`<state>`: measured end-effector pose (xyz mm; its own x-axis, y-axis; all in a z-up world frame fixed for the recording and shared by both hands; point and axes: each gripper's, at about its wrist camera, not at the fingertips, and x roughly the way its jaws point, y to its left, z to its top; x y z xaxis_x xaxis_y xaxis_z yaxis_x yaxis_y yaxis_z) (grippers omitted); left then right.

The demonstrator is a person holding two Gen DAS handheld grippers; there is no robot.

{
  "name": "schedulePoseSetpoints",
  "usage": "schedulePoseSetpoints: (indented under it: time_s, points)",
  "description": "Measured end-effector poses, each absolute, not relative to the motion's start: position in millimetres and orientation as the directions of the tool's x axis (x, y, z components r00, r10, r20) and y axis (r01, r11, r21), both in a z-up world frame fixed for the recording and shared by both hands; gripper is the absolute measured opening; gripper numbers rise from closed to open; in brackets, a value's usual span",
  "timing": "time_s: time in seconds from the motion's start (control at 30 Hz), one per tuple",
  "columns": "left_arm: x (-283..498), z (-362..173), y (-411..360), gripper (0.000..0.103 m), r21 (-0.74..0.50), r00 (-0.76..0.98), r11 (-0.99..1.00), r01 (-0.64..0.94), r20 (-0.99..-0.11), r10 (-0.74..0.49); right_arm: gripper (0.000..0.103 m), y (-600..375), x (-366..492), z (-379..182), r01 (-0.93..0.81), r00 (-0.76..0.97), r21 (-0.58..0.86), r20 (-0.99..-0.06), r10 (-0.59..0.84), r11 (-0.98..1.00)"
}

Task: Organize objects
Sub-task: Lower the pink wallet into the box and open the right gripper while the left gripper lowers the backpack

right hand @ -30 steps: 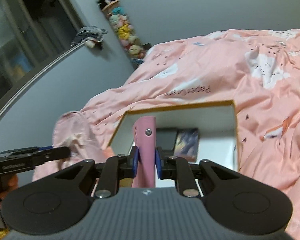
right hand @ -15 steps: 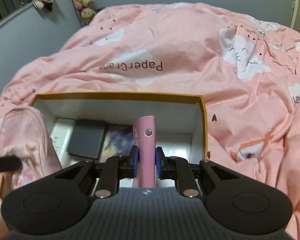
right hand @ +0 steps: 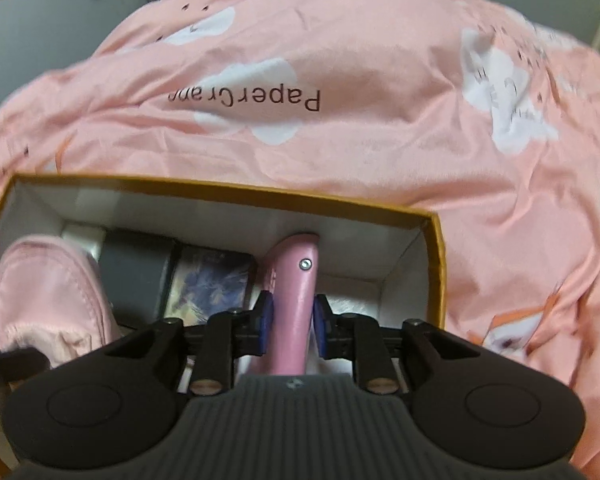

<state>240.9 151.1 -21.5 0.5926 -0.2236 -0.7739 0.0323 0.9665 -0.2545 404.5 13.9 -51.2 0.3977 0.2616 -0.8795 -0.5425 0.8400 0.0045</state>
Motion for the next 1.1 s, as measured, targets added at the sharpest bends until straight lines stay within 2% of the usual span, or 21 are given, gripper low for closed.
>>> schedulePoseSetpoints:
  time_s: [0.2, 0.23, 0.27, 0.3, 0.53, 0.63, 0.73, 0.8, 1.1]
  points:
    - [246, -22, 153, 0.028, -0.278, 0.588, 0.96, 0.031, -0.772, -0.242, 0.025, 20, 401, -49, -0.598, 0.433, -0.094, -0.874, 0.222, 0.796]
    - [247, -22, 153, 0.028, -0.281, 0.586, 0.959, 0.031, -0.772, -0.246, 0.028, 21, 399, -47, -0.601, 0.454, -0.121, -0.866, 0.212, 0.79]
    - [248, -22, 152, 0.028, -0.281, 0.584, 0.959, 0.032, -0.773, -0.247, 0.038, 21, 397, -45, -0.6, 0.472, -0.143, -0.858, 0.204, 0.787]
    - [249, -22, 151, 0.028, -0.28, 0.582, 0.96, 0.033, -0.775, -0.246, 0.04, 19, 396, -42, -0.603, 0.485, -0.152, -0.849, 0.209, 0.783]
    - [267, -22, 129, 0.028, -0.319, 0.55, 0.945, 0.075, -0.777, -0.306, 0.04, -17, 378, -3, -0.567, 0.563, -0.079, -0.765, 0.315, 0.82]
    - [285, -27, 111, 0.028, -0.291, 0.523, 0.95, 0.114, -0.795, -0.307, 0.04, -43, 372, 7, -0.524, 0.596, -0.05, -0.735, 0.323, 0.851]
    - [302, -36, 95, 0.028, -0.285, 0.488, 0.947, 0.149, -0.811, -0.321, 0.043, -66, 373, 6, -0.476, 0.608, -0.023, -0.73, 0.311, 0.879]
    - [314, -44, 86, 0.028, -0.282, 0.465, 0.946, 0.158, -0.824, -0.324, 0.049, -78, 375, 1, -0.457, 0.597, 0.008, -0.738, 0.313, 0.89]
    - [353, -71, 77, 0.028, -0.333, 0.409, 0.937, 0.107, -0.844, -0.346, 0.055, -86, 379, -18, -0.483, 0.549, 0.079, -0.749, 0.372, 0.872]
